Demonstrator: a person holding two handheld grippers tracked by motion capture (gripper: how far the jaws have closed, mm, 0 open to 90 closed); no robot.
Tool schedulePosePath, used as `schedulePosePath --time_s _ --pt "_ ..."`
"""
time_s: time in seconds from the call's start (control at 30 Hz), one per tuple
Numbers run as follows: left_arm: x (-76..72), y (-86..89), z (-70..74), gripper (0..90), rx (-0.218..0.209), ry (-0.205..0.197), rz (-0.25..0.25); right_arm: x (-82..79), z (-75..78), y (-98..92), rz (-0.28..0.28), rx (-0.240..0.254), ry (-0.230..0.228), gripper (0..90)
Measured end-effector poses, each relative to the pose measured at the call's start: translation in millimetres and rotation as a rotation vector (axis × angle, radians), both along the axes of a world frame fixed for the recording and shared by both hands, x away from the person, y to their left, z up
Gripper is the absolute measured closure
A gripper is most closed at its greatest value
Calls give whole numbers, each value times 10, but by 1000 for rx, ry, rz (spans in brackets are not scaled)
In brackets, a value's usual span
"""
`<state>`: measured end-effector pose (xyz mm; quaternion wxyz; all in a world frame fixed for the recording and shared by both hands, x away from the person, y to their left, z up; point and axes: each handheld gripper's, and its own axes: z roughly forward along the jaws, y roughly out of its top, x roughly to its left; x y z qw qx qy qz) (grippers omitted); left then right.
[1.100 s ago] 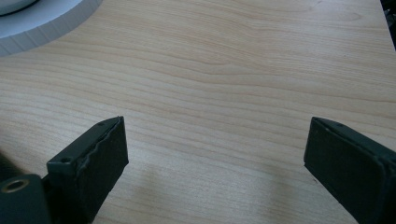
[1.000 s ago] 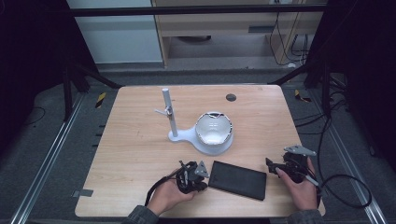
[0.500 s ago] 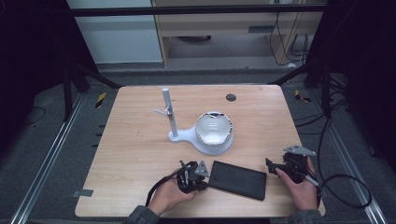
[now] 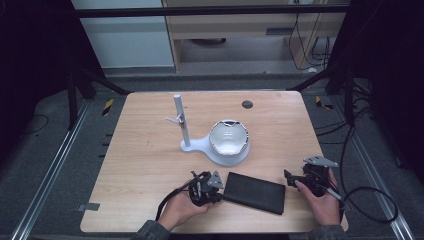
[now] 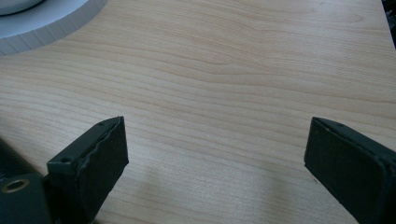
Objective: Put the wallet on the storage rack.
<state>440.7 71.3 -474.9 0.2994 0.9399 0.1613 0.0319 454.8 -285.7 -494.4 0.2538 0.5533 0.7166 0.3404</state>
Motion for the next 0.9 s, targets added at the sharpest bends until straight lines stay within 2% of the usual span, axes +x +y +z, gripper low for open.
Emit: schedulePosePath --time_s 0.1,0.17,0.27,0.4,0.53,0.67,0.7,0.9 --pt "10 10 28 894 -36 -3 13 -42 46 46 23 14 -11 75" --pt "29 22 50 895 -75 4 24 -77 77 94 42 25 -12 79" --pt "52 25 65 895 -116 6 45 -130 151 184 98 34 -30 77" --pt "83 -6 84 895 -124 1 51 -262 311 343 181 54 -51 64" --pt "108 -31 89 895 -142 0 61 -394 389 461 285 59 -42 48" --pt "147 -41 104 895 -142 -3 64 -482 416 572 362 29 -24 52" --pt "152 -43 104 895 -155 -4 69 -500 429 598 375 22 -21 53" --pt "180 -41 132 894 -161 -9 72 -550 543 726 433 -8 -19 74"
